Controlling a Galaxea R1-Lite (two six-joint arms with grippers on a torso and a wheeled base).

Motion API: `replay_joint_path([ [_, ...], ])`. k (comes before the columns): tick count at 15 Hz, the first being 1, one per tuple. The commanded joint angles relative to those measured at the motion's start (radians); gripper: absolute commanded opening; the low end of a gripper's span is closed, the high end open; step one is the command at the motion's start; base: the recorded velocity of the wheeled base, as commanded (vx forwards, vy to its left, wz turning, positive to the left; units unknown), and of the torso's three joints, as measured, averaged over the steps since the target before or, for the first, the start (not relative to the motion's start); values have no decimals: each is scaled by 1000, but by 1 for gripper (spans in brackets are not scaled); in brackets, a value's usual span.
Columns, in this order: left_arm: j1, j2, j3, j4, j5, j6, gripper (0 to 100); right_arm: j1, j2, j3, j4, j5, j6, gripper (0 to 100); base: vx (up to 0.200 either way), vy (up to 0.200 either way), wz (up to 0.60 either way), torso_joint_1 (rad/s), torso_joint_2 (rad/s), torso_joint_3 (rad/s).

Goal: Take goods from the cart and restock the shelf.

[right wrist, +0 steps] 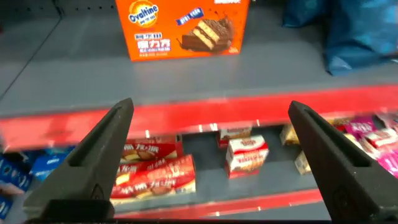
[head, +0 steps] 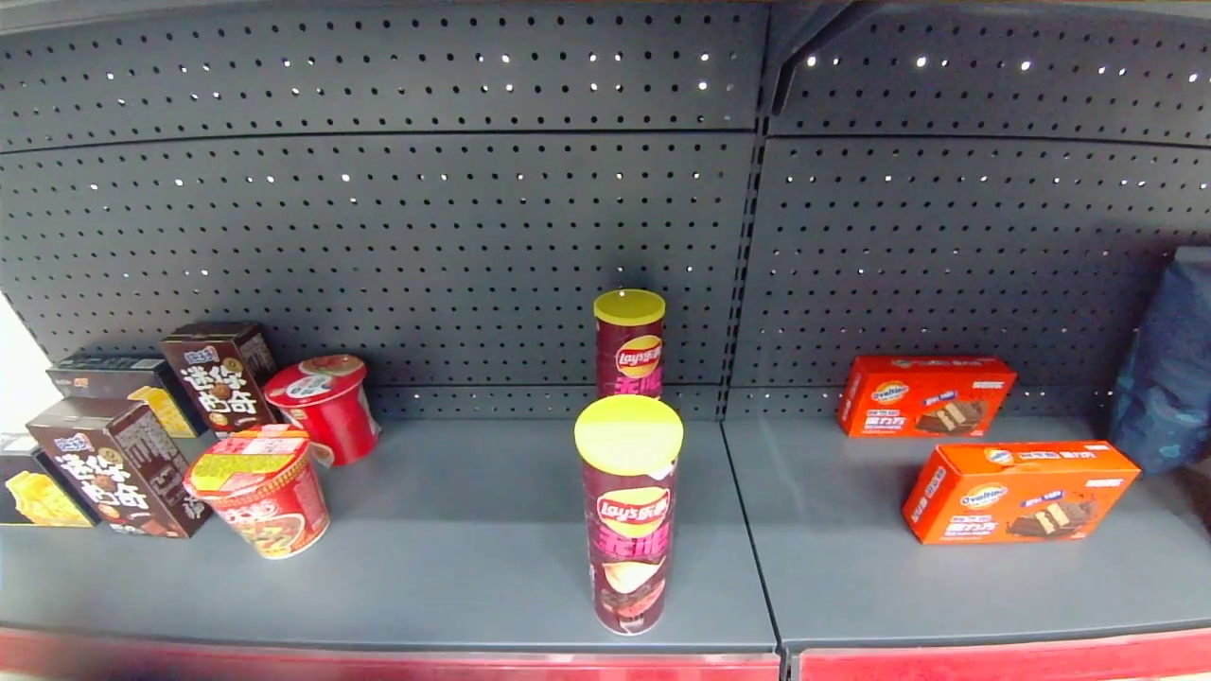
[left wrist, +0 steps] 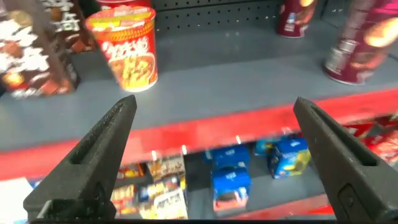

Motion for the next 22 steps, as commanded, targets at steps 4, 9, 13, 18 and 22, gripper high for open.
replay_joint_path([
  [4, 0, 4, 0, 2, -8, -42, 100, 0, 4, 0, 0, 0, 0, 100, 0, 0, 0, 0, 0, 0],
  [9, 0, 4, 0, 2, 1, -43, 100, 0, 4, 0, 0, 0, 0, 100, 0, 80, 0, 1, 1, 1],
  [13, 0, 4, 0, 2, -3, -45, 100, 0, 4, 0, 0, 0, 0, 100, 0, 0, 0, 0, 0, 0],
  [18, 0, 4, 0, 3, -3, -45, 100, 0, 4, 0, 0, 0, 0, 100, 0, 0, 0, 0, 0, 0],
  [22, 0, 4, 0, 3, -3, -43, 100, 0, 4, 0, 0, 0, 0, 100, 0, 0, 0, 0, 0, 0],
])
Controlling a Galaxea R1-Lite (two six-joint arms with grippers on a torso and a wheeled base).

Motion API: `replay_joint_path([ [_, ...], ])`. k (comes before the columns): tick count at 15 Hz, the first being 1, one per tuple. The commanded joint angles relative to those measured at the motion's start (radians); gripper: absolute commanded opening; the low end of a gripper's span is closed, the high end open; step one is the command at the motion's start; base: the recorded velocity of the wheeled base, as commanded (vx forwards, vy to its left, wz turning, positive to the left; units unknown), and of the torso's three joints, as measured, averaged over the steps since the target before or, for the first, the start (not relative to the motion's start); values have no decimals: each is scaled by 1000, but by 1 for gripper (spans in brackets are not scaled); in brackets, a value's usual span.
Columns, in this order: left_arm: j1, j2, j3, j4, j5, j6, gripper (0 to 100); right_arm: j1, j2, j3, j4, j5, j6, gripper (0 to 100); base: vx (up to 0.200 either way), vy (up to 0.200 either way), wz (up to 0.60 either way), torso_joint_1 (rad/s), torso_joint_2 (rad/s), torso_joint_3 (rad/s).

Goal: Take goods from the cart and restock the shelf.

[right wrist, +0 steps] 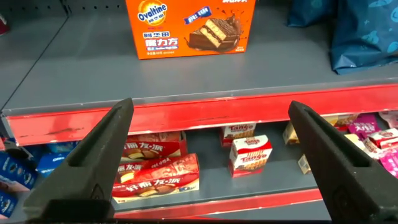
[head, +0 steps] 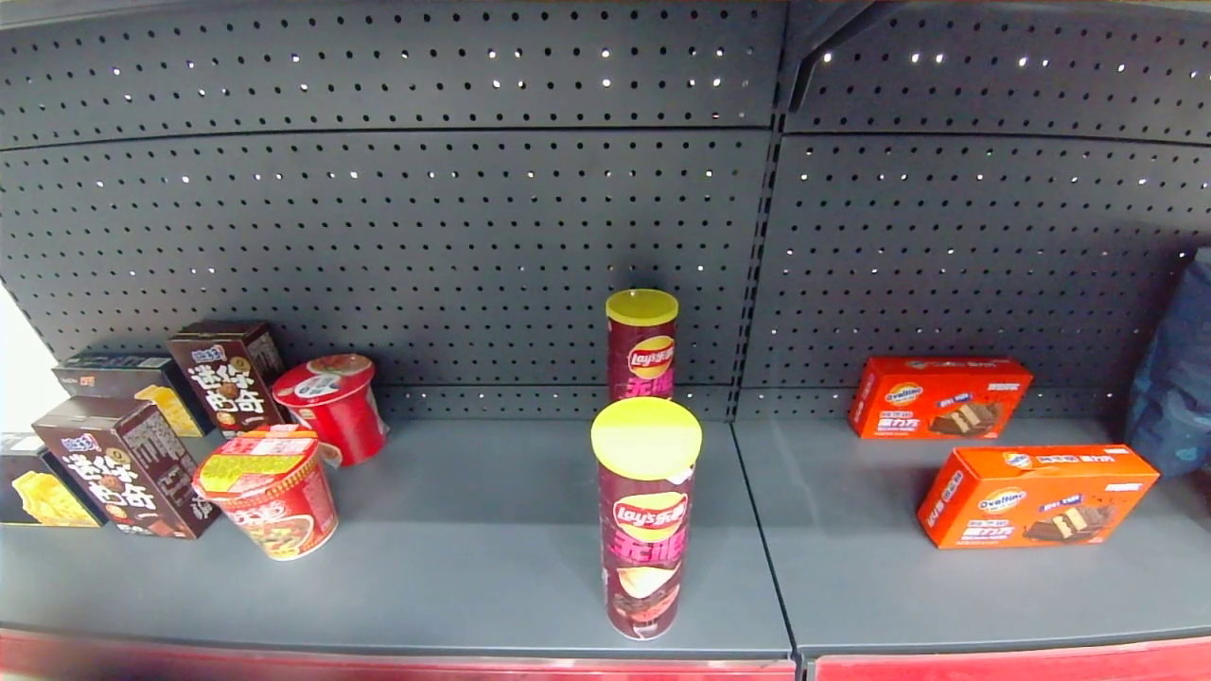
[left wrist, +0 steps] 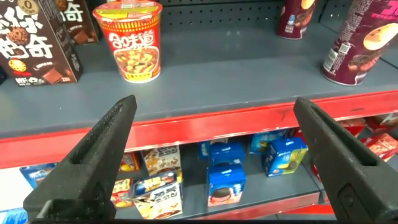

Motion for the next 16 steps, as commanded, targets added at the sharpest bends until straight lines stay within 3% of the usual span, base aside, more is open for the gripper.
replay_joint_path([
  [1, 0, 2, 0, 0, 0, 0, 100, 0, 3, 0, 0, 0, 0, 100, 0, 0, 0, 0, 0, 0],
  [16, 0, 2, 0, -2, 0, -2, 100, 0, 3, 0, 0, 0, 0, 100, 0, 0, 0, 0, 0, 0],
])
